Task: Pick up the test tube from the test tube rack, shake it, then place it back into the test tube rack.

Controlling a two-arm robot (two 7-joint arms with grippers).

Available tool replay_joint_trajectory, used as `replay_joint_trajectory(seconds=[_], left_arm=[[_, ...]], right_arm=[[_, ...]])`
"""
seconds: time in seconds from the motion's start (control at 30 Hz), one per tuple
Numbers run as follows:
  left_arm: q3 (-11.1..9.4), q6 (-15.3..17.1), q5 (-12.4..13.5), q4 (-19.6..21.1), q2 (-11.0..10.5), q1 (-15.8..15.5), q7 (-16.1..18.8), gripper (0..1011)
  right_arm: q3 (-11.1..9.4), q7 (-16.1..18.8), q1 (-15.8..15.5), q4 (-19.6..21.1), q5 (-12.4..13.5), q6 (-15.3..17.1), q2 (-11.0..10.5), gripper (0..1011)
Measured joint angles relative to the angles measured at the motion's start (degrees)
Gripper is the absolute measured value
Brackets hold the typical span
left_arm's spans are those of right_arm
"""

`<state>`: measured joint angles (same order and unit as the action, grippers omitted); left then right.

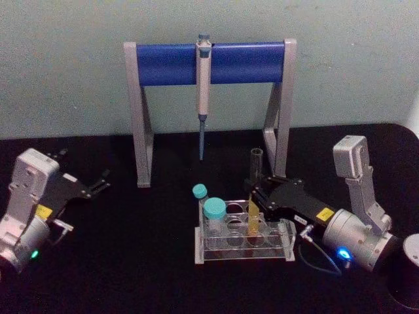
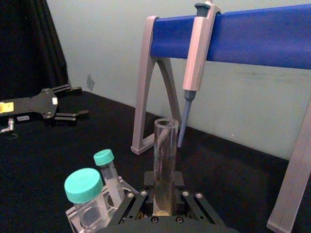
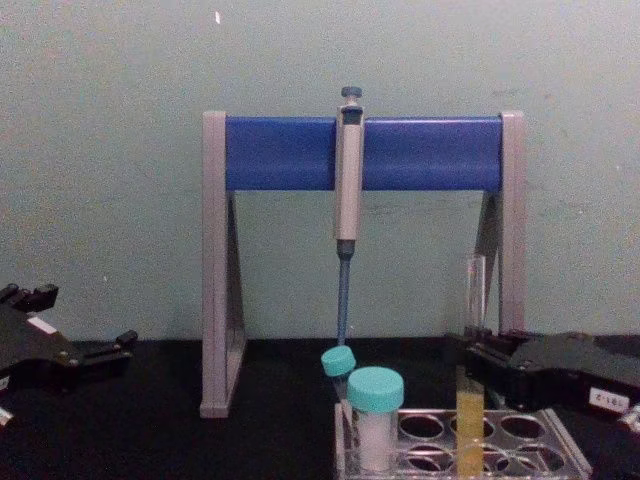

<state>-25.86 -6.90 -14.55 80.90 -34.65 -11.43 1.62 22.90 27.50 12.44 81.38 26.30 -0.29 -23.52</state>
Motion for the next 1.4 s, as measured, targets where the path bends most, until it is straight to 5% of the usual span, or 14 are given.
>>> replay_joint_trajectory(seconds=[0.27, 0.93, 1.4], left_arm=[[0.0, 0.0, 0.0, 0.0, 0.0, 0.0, 0.0, 1010], [0.01, 0.0, 0.0, 0.0, 0.0, 0.0, 0.0, 1010], [0.0, 0.0, 0.0, 0.0, 0.0, 0.0, 0.0, 1010]], right_arm=[[0.0, 0.0, 0.0, 0.02, -0.02, -0.02, -0.03, 306], [0.0, 0.0, 0.0, 0.08, 0.0, -0.02, -0.03, 933], [-0.96, -0.53, -1.9, 2.49, 0.06, -0.42, -1.2, 1000]])
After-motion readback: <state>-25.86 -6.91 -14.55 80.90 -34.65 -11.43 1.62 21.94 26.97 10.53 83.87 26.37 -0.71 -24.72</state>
